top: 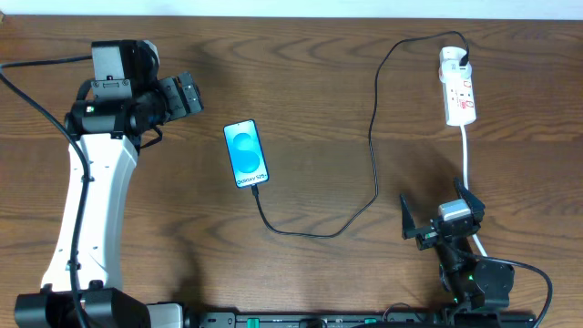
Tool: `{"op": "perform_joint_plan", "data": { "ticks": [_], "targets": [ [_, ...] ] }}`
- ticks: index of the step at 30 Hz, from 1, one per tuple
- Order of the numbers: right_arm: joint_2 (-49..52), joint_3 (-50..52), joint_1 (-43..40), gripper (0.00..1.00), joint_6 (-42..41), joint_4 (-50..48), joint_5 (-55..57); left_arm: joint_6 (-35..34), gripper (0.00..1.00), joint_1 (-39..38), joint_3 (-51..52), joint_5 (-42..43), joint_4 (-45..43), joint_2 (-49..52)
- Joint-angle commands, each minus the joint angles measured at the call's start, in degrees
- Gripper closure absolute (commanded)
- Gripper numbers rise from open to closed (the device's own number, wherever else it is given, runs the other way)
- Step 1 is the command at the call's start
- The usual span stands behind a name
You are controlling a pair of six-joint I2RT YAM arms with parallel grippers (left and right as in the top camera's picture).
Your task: Plug charger to phone and switch on socket
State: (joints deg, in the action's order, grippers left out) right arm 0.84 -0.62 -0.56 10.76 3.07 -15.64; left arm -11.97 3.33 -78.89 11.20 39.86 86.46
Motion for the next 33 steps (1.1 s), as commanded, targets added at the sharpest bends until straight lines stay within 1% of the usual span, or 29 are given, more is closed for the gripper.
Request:
{"op": "perform_joint_plan", "data": {
  "ticks": [1, 4, 7, 8, 11, 13, 15, 18, 20, 23, 27, 33],
  "targets": [
    [-0.52, 0.31, 0.66, 0.01, -0.87, -0.09, -0.37, 0.33, 0.02, 0.13, -0.09, -0.55, 0.13, 0.00],
    [-0.52, 0.31, 0.66, 0.01, -0.85, -0.11, -0.37, 0.33, 0.02, -0.02, -0.07, -0.55, 0.44, -0.83],
    [-0.52, 0.31, 0.66, 0.01, -0.87, -0.11, -0.37, 0.35, 0.02, -0.50, 0.59, -0.57, 0.42, -4.17],
    [-0.52, 0.31, 0.66, 0.01, -0.85, -0.11, -0.37, 0.70, 0.02, -0.74, 1.31, -1.05, 0.50, -6.14],
    [-0.52, 0.31, 0.66, 0.01, -0.85, -0.11, -0.37, 1.25, 0.02, -0.90, 4.68, -6.25, 0.07, -13.07],
    [-0.52, 0.31, 0.66, 0.01, -0.85, -0.11, -0.37, 2.12, 0.02, -0.87, 8.70, -7.76, -2.60, -18.69],
    [-0.52, 0.31, 0.66, 0.01, -0.85, -0.11, -0.37, 4.92, 0.02, -0.90, 13.84, -7.74, -7.65, -24.61],
    [-0.52, 0.31, 0.66, 0.01, -0.85, -0.11, -0.37, 8.26, 0.02, -0.90, 24.57, -7.17, -18.34, -35.28],
    [-0.52, 0.31, 0.66, 0.01, -0.85, -0.11, -0.37, 9.70, 0.02, -0.90, 31.43, -7.15, -24.50, -41.48],
    [-0.52, 0.31, 0.66, 0.01, -0.87, -0.11, -0.37, 11.17, 0.02, -0.90, 41.16, -7.15, -31.19, -50.07],
    [-0.52, 0.31, 0.66, 0.01, -0.85, -0.11, -0.37, 12.63, 0.02, -0.90, 53.96, -7.10, -37.05, -61.44],
    [-0.52, 0.31, 0.66, 0.01, -0.87, -0.11, -0.37, 12.63, 0.02, -0.90, 68.48, -7.10, -42.62, -75.17]
  ]
}}
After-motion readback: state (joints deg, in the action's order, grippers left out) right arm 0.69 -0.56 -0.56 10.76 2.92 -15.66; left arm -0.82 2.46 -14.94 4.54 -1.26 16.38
